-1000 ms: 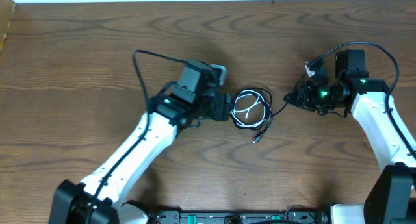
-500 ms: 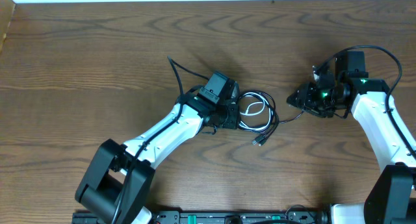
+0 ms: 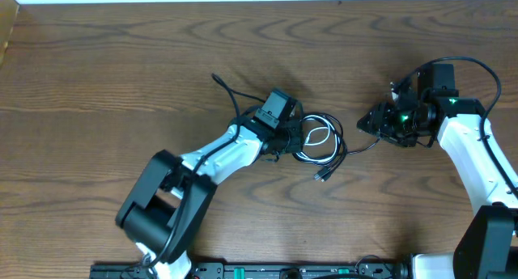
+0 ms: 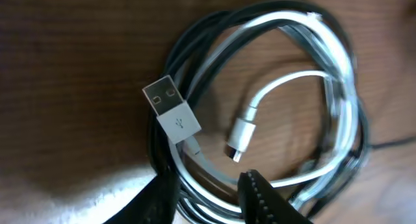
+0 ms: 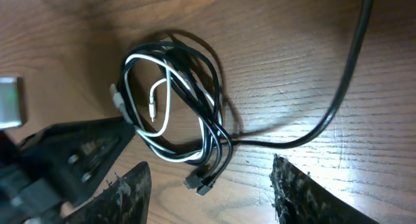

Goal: Untangle cables

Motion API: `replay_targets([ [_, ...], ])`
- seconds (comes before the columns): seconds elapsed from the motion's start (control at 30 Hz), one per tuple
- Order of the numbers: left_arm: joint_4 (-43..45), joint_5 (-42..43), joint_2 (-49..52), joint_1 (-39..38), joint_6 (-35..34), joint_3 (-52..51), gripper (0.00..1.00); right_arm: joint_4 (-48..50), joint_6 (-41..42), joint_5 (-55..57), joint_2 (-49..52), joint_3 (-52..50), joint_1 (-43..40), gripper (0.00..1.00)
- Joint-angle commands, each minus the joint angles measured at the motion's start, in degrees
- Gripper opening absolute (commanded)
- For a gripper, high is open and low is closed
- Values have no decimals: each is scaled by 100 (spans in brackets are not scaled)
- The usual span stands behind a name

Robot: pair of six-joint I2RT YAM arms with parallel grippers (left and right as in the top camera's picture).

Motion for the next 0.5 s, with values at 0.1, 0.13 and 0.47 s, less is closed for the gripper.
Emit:
replay_targets([
  [0.1,15,-472,85,-122,-52,52,32,-26,-26,66,-92,122,22,58],
  [0.13,13,-564,85,-160,-52,52,32,-24,-26,70,-92,122,22,59],
  [0.47,-26,-1534,118,-680,-55,50,26,-31,-26,107,-92,122,22,60],
])
